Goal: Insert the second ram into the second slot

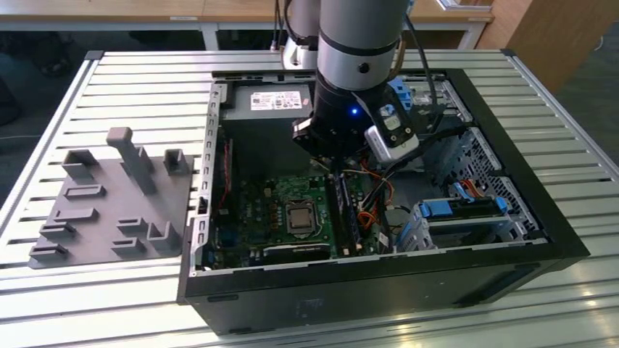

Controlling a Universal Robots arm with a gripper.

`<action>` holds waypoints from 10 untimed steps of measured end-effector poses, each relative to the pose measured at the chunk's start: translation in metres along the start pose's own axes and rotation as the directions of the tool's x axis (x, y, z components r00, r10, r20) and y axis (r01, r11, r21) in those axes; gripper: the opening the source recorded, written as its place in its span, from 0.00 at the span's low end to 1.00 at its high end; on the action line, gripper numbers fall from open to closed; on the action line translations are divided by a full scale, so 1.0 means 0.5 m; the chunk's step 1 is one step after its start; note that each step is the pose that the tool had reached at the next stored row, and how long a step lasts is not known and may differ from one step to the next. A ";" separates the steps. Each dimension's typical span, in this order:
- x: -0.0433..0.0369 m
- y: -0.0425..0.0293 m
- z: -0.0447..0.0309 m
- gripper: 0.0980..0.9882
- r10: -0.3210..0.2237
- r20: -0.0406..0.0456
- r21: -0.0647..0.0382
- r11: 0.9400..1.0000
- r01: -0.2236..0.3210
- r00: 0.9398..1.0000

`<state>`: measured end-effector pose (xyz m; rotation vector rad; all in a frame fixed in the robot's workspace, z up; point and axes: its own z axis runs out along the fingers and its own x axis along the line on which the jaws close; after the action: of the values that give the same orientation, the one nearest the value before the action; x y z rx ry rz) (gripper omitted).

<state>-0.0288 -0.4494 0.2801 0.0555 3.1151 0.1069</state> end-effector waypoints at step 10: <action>0.000 -0.001 0.015 0.04 0.000 -0.006 0.001 1.000 0.000 1.000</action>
<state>-0.0286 -0.4495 0.2725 0.0561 3.1210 0.1055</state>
